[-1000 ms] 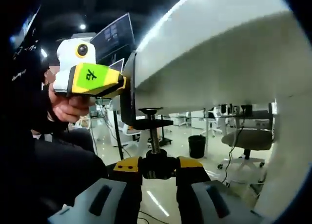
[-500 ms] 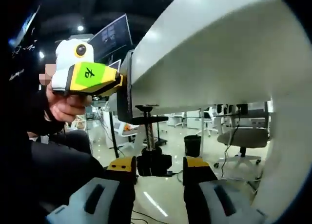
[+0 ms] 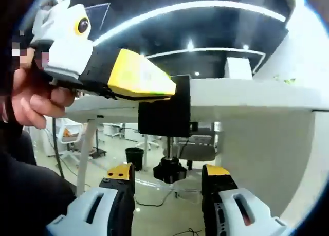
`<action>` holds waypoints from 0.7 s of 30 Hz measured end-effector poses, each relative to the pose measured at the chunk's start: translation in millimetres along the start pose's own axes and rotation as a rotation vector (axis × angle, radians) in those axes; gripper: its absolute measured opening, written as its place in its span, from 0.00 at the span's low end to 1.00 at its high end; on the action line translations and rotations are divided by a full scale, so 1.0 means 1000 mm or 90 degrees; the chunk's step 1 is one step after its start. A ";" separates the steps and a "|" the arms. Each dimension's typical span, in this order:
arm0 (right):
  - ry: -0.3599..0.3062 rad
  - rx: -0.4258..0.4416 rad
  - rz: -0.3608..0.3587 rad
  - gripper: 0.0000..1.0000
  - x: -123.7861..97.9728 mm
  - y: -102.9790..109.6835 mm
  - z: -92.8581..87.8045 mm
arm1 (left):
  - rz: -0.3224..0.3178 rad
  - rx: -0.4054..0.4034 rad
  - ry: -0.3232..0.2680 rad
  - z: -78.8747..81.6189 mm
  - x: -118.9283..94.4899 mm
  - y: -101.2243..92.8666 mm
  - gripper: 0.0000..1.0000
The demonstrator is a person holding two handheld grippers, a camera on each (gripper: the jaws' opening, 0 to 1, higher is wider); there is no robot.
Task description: Clamp the fixed fixture on the desktop, loosen the retaining clip, secure it to the edge of the desk, and tighten the retaining clip.
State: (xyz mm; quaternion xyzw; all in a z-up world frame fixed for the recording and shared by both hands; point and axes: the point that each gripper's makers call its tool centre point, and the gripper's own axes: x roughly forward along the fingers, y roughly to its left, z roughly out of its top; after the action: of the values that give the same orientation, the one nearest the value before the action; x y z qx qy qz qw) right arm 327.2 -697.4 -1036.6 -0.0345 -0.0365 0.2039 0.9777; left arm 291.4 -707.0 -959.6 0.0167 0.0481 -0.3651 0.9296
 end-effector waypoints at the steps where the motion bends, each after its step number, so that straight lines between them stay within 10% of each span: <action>1: -0.002 -0.003 -0.022 0.47 0.000 0.000 0.002 | 0.001 0.000 -0.002 0.000 -0.001 0.000 0.01; 14: 0.026 0.006 -0.079 0.45 0.014 -0.001 -0.006 | -0.002 -0.012 -0.014 0.004 -0.007 0.001 0.01; 21: 0.032 -0.003 -0.079 0.27 0.018 0.003 -0.008 | -0.005 -0.009 -0.015 0.004 -0.007 0.001 0.01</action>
State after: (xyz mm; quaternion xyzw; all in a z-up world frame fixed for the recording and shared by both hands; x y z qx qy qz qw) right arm 343.2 -687.4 -1043.5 -0.0394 -0.0142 0.1419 0.9890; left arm 287.6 -701.5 -955.3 0.0057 0.0398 -0.3685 0.9287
